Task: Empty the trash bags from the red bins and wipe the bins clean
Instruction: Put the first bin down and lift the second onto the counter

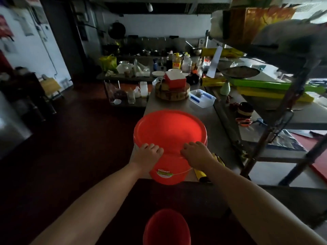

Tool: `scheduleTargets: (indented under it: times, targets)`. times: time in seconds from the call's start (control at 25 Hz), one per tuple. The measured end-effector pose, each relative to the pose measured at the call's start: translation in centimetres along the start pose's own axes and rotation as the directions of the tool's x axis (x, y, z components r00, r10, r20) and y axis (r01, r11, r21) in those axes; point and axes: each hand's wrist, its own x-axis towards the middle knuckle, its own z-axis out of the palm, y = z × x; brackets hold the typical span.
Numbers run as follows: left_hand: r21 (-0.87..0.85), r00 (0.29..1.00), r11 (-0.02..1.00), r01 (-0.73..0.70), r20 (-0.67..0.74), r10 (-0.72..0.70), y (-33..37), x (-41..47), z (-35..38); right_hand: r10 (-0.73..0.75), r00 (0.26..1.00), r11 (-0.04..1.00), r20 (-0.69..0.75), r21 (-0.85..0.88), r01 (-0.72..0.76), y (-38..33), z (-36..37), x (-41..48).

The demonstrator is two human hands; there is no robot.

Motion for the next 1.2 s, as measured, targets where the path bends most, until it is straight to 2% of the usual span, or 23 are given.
scheduleTargets:
  times: [0.36, 0.56, 0.68, 0.76, 0.88, 1.0, 1.08, 1.2]
  targets:
    - [-0.028, 0.976, 0.994, 0.106, 0.194, -0.098, -4.3, 6.3, 6.6, -0.052, 0.998, 0.995, 0.042, 0.088, 0.048, 1.5, 5.4, 9.0]
    - [-0.025, 0.978, 0.993, 0.115, 0.179, -0.109, -6.1, 7.2, 8.7, -0.004, 0.998, 0.995, 0.064, 0.1, -0.003, -0.1, 6.4, 11.4]
    - [-0.076, 0.97, 0.993, 0.085, 0.233, -0.066, -7.5, 7.5, 10.0, 0.048, 0.992, 0.993, 0.114, 0.101, -0.06, -1.3, 6.6, 12.5]
    - [-0.175, 0.954, 0.984, 0.031, 0.298, 0.023, -8.9, 7.6, 10.1, 0.053, 0.983, 0.99, 0.177, 0.123, -0.076, -1.3, 6.4, 13.0]
    - [-0.295, 0.89, 0.955, -0.017, 0.432, 0.15, -11.1, 7.3, 9.1, 0.008, 0.942, 0.977, 0.336, 0.2, -0.08, 0.1, 5.5, 13.0]
    - [-0.404, 0.916, 0.914, 0.045, 0.381, 0.124, -13.1, 7.5, 8.2, 0.038, 0.92, 0.932, 0.39, 0.319, -0.173, 0.8, 4.6, 13.0]
    - [-0.454, 0.935, 0.888, 0.074, 0.342, 0.097, -13.7, 8.2, 7.5, 0.151, 0.931, 0.877, 0.331, 0.39, -0.281, 1.6, 4.3, 12.6]
    - [-0.458, 0.958, 0.887, 0.055, 0.276, 0.083, -13.4, 10.2, 6.4, 0.286, 0.922, 0.843, 0.261, 0.39, -0.371, 3.7, 3.8, 11.3]
